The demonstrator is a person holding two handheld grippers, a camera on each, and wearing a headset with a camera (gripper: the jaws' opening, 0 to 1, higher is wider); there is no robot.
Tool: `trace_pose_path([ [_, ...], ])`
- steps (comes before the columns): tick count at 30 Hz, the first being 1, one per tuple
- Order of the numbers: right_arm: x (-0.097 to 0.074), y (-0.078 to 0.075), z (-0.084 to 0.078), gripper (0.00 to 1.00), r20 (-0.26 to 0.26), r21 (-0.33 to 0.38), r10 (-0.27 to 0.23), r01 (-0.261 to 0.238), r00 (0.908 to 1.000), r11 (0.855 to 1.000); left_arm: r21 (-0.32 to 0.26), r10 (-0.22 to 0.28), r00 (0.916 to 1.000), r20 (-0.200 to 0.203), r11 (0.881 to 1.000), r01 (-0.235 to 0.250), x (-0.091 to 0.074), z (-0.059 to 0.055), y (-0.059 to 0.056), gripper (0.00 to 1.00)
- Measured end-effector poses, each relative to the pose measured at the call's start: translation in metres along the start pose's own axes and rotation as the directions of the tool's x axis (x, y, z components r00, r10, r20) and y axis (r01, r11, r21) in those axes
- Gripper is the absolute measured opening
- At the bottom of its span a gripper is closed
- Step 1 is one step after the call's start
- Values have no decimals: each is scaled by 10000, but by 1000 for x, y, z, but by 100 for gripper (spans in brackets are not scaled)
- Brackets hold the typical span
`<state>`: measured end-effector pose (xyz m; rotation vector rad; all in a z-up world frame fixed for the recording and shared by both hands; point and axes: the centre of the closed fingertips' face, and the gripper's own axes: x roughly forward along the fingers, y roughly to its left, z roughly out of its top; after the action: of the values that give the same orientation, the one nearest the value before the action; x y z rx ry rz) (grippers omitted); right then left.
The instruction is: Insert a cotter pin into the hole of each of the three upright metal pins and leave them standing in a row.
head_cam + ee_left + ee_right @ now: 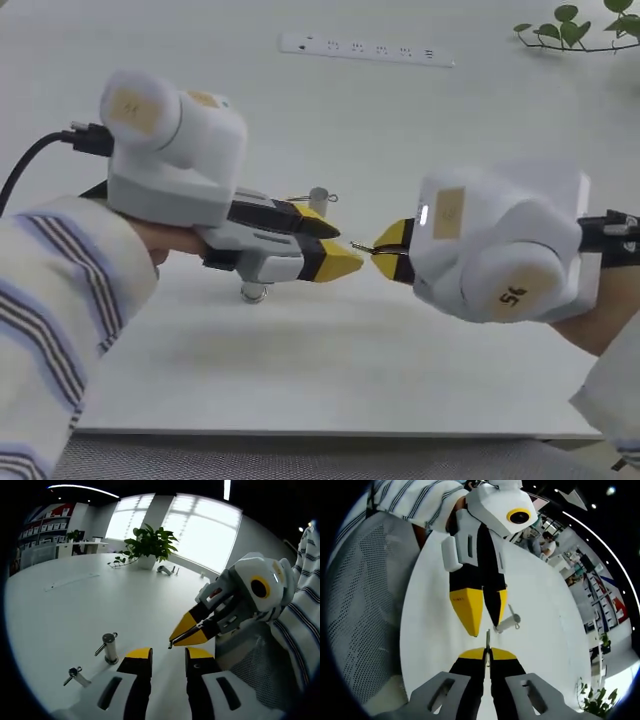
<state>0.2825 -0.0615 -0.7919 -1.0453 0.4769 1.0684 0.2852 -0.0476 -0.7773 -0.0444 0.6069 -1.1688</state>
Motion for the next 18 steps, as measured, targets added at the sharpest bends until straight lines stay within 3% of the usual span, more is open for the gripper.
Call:
trace_pose_path([
  [7, -1, 3, 3, 3, 17, -137, -48, 48, 10000, 9999, -245, -139, 9998, -159, 9996, 135, 2, -1, -3, 20],
  [18, 1, 3, 7, 3, 73, -244, -206, 208, 9998, 9995, -178, -246, 9993, -267, 9996, 242, 4, -1, -6, 12],
])
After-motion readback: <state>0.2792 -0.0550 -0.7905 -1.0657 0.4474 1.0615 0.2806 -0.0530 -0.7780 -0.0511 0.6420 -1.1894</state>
